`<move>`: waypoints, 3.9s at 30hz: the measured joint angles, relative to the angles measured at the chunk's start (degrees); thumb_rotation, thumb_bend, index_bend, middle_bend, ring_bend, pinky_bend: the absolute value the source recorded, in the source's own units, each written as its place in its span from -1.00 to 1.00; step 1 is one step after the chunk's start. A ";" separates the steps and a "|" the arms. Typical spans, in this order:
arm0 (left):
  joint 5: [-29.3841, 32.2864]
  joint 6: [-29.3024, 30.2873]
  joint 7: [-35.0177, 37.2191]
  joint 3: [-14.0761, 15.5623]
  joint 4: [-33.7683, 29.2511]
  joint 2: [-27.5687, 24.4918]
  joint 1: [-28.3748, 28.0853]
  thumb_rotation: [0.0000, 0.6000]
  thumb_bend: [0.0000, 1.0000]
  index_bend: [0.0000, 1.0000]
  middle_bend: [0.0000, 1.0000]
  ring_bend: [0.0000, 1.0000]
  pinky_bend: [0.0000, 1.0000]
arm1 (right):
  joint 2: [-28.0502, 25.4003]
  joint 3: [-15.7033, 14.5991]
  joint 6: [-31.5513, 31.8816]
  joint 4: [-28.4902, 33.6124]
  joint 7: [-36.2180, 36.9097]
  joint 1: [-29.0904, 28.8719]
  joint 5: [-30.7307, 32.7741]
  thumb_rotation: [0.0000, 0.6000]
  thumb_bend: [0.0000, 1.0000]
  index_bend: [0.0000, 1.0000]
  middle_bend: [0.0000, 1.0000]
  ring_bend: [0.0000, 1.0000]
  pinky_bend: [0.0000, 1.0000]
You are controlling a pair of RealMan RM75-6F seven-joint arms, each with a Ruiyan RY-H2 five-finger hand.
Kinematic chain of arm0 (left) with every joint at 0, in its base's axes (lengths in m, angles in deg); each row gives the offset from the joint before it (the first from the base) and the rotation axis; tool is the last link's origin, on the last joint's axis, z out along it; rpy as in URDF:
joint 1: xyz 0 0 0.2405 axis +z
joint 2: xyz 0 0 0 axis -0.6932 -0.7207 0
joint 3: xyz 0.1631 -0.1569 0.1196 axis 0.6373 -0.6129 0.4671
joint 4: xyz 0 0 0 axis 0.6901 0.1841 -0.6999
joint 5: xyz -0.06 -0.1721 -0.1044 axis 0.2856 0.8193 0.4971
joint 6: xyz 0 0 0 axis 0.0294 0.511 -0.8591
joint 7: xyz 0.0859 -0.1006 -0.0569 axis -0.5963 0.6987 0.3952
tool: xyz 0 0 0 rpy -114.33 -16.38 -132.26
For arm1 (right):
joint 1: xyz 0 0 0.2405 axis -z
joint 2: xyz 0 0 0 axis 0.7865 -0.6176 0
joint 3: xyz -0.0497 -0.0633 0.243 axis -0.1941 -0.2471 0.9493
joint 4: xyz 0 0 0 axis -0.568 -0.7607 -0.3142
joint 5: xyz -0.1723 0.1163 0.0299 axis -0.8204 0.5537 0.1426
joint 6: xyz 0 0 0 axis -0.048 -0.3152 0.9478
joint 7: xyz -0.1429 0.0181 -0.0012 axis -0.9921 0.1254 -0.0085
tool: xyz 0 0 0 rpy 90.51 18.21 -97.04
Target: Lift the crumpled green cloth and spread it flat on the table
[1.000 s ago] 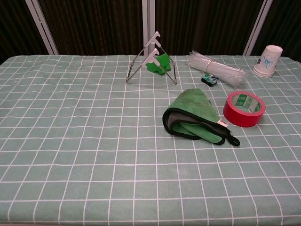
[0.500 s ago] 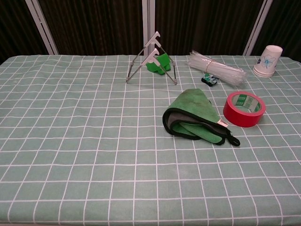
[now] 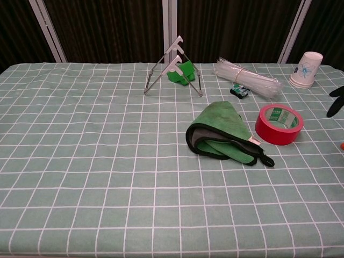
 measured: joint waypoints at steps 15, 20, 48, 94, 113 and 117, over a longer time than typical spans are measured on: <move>0.62 -0.63 0.65 0.00 0.40 -0.37 0.27 1.00 -0.92 -0.49 -0.51 -0.60 -0.41 | 20.04 4.07 -4.77 -17.17 -10.50 -9.66 8.60 1.00 -0.72 -0.21 -0.78 -1.00 -1.00; 0.79 -0.79 0.63 -0.06 0.57 -0.35 0.24 1.00 -0.92 -0.49 -0.51 -0.60 -0.41 | 24.19 5.30 -5.75 -20.66 -12.10 -11.98 11.16 1.00 -0.72 -0.18 -0.78 -1.00 -1.00; 1.16 -1.93 3.32 -0.16 1.80 -0.63 0.36 1.00 -0.92 -0.49 -0.51 -0.60 -0.41 | 33.70 5.52 -3.88 -33.67 -11.61 -14.88 10.80 1.00 -0.44 0.09 -0.66 -1.00 -1.00; -0.73 -16.99 15.28 -5.93 1.21 2.32 -13.35 1.00 -0.92 -0.42 -0.51 -0.60 -0.41 | 15.56 15.34 -1.24 -11.17 -19.64 -28.81 -5.59 1.00 0.26 0.47 -0.49 -1.00 -1.00; 17.54 -30.98 11.16 -12.23 8.43 14.18 -28.26 0.41 -1.00 -0.37 -0.51 -0.60 -0.39 | 22.87 20.31 -7.81 -17.46 -31.63 -43.36 7.72 1.00 0.29 0.46 -0.49 -1.00 -1.00; 21.77 -32.53 7.45 -12.21 10.28 16.42 -30.80 0.41 -1.00 -0.37 -0.51 -0.60 -0.39 | 25.42 20.83 -8.55 -20.66 -35.38 -46.73 11.25 1.00 0.29 0.47 -0.49 -1.00 -1.00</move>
